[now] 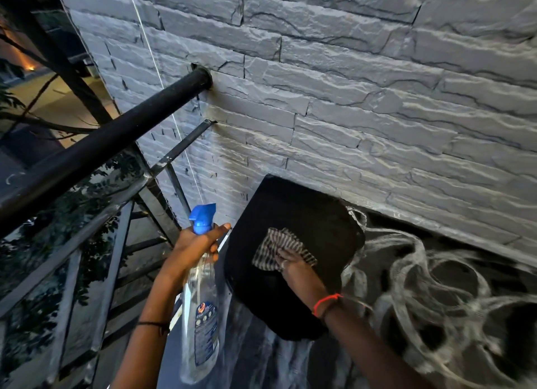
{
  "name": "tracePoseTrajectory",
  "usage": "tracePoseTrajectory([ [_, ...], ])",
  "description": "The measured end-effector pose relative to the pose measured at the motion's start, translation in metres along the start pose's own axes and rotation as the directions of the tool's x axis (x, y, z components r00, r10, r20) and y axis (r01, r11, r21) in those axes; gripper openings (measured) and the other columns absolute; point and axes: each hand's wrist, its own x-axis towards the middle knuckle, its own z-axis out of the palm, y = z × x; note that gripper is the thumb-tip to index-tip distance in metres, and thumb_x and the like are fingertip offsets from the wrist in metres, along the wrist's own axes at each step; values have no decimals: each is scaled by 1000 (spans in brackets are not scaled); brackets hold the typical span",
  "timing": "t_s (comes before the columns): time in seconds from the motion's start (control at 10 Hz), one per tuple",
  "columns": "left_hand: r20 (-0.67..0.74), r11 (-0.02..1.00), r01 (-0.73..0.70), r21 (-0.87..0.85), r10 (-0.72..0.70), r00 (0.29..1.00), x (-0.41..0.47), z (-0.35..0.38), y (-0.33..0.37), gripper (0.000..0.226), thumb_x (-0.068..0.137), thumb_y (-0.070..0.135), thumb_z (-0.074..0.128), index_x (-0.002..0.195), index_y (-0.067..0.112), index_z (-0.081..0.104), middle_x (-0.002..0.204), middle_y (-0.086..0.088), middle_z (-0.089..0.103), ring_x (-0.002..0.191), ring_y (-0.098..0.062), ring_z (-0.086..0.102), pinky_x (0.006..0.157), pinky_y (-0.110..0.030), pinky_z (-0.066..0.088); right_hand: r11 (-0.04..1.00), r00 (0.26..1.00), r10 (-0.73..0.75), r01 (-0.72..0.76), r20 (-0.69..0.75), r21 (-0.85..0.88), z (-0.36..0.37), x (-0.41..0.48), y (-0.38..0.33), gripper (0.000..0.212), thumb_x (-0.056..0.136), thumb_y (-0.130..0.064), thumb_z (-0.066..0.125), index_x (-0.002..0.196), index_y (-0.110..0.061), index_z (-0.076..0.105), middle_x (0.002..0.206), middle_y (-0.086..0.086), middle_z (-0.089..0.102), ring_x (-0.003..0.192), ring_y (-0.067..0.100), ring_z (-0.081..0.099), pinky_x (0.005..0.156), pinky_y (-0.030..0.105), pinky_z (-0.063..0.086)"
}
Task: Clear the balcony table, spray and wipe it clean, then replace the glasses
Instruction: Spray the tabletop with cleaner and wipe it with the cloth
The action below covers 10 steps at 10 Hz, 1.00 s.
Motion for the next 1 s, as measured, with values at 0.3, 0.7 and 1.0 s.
tracePoseTrajectory([
  [0.3, -22, 997, 58, -48, -60, 998, -17, 3, -9, 32, 80, 25, 76, 68, 16, 47, 46, 0, 42, 40, -15, 41, 47, -26, 39, 968, 986, -84, 116, 147, -223, 61, -74, -43, 31, 65, -38, 71, 96, -35, 72, 108, -23, 67, 120, 1, 44, 116, 31, -3],
  [0.7, -41, 999, 24, 29, -23, 999, -68, -7, -28, 37, 79, 30, 75, 58, 15, 49, 49, -6, 44, 45, -20, 45, 51, -29, 40, 727, 962, 274, -199, -12, 658, 10, -68, -17, 44, 95, -5, 39, 139, -4, 38, 148, 12, 34, 134, 18, 35, 111, 22, 22],
  [1.0, -79, 994, 79, 81, -73, 994, -118, 10, -50, 38, 82, 24, 72, 57, 9, 49, 49, -9, 46, 40, -17, 47, 43, -24, 43, 665, 988, 112, -151, 102, 732, 67, -138, -63, 54, 90, -34, 29, 140, -16, 38, 148, -7, 31, 141, 14, 23, 109, 8, 10],
])
